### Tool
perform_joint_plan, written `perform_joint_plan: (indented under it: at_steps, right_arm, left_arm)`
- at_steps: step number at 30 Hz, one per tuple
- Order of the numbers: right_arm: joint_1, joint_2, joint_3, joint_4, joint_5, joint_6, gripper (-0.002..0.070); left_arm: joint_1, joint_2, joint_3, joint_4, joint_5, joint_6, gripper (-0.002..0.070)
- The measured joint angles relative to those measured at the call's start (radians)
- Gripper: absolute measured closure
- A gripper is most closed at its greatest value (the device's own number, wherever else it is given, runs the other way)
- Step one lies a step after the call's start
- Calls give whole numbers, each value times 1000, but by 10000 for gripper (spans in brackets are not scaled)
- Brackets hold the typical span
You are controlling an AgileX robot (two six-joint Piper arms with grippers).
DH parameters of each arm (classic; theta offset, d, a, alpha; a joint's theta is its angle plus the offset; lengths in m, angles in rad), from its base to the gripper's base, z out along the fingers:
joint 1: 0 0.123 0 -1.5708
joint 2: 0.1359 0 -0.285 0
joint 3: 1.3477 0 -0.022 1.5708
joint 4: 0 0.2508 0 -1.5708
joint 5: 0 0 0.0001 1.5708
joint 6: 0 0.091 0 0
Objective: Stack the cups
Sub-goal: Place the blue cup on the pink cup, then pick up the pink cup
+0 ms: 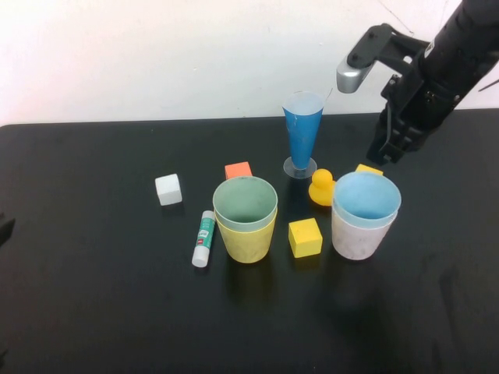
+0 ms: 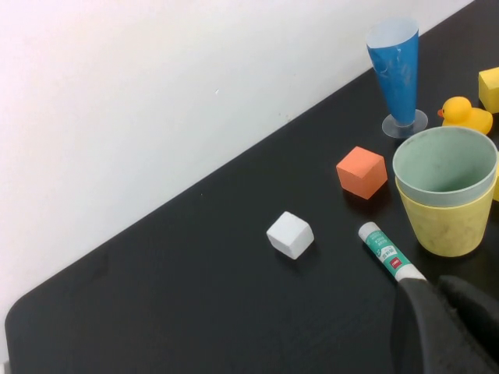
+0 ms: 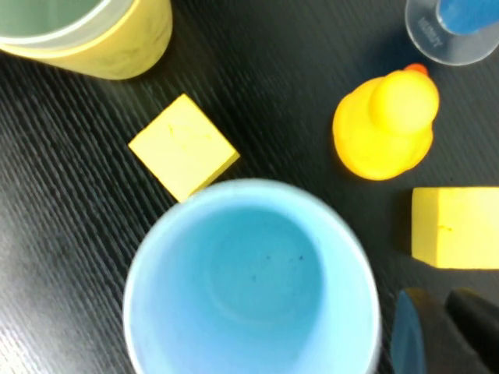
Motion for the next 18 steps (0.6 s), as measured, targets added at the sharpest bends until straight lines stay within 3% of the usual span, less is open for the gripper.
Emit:
perform_joint_plan:
  at_steps: [5,11,18]
  right_arm:
    - [0,25,-2,19,0,0,575]
    - [0,53,-2,26,0,0,381]
    - [0,80,-2,43,0,4,352]
  left_arm:
    - [0,0,0,0,1,0,673]
    - [0,0,0,0,31,0,673]
    - [0,0,0,0,68,0,673]
